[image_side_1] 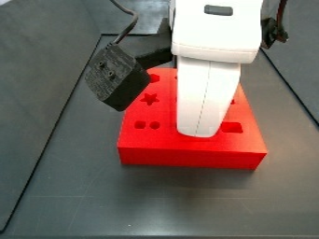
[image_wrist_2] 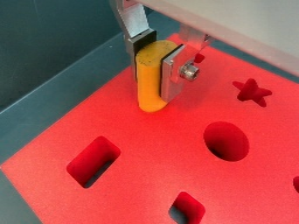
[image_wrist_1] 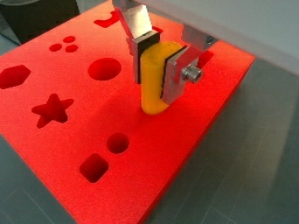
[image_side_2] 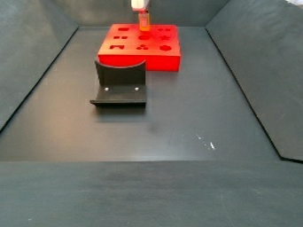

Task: Insert the oval object.

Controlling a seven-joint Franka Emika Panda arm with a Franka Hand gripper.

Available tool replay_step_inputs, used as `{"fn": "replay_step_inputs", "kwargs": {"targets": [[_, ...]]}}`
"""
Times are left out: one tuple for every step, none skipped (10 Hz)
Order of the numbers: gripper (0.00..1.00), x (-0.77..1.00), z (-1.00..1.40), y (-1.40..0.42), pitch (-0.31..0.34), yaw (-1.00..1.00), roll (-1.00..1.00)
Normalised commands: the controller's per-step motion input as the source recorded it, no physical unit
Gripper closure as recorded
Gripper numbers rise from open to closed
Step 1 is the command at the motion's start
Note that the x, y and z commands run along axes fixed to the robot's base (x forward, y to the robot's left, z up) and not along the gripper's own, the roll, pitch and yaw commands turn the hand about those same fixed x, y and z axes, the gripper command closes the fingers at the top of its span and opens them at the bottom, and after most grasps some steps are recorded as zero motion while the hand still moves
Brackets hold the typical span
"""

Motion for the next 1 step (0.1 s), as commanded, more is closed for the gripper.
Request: {"fn": "replay_step_inputs", "kwargs": {"targets": [[1.0,0.0,0.0,0.0,0.0,0.0,0.0]]}}
